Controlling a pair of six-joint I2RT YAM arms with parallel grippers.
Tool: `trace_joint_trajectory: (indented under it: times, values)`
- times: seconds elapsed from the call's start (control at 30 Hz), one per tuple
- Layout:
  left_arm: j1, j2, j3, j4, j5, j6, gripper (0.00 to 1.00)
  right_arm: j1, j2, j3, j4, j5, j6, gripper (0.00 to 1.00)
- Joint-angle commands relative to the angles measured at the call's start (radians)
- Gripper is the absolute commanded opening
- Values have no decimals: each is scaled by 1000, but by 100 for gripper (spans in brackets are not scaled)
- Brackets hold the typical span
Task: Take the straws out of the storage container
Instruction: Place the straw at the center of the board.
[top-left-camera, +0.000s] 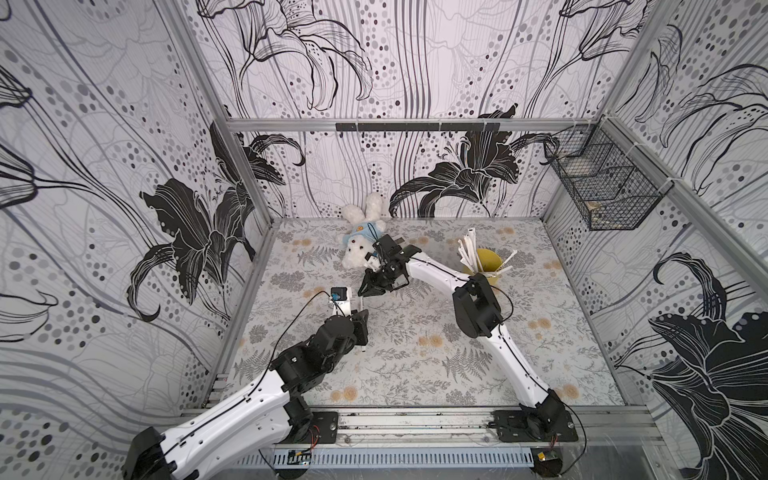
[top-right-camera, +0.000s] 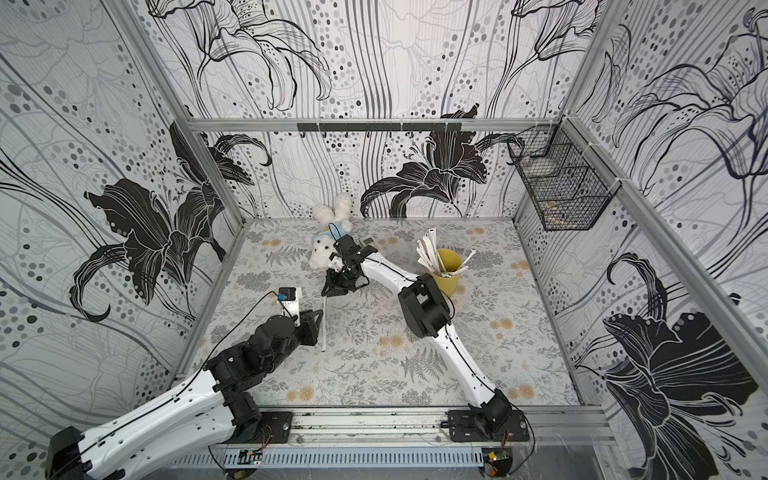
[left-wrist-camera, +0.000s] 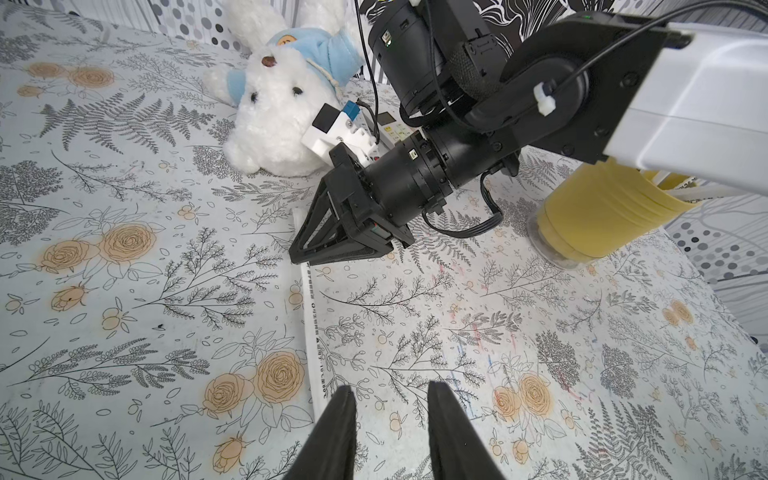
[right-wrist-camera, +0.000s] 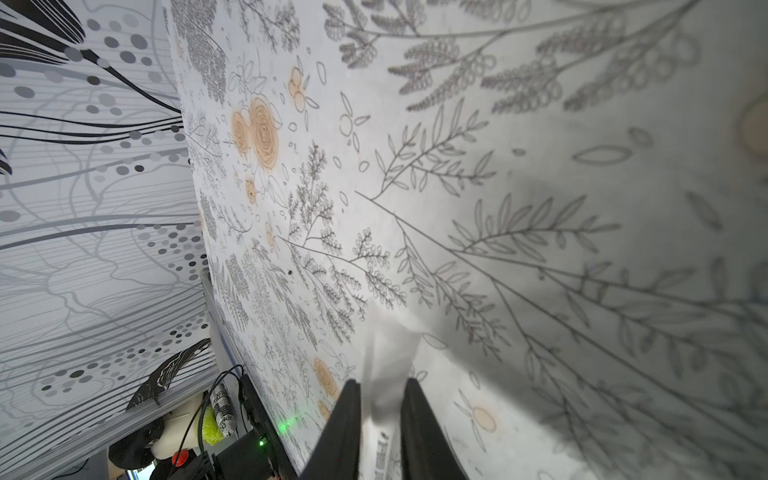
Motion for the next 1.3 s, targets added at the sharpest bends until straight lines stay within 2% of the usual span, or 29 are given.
trace_joint_trajectory:
  times: [0.0,0.53,0.77,1.0,1.27]
  values:
    - [7,-5,-11,41,7,20,35,2,-8,-18,-21,17,-10,22]
    - [7,-49,-13,25,-9,7,35,12,-85,-66,-49,76,-38,22]
    - [7,-31,16,61,10,68,33,9,-223,-54,-93,161,-92,23]
    - [7,10,41,241,90,218,32,-51,-394,-32,-181,215,-182,22]
    - [-22,223,105,583,250,388,32,-199,-746,-283,-117,280,-261,22]
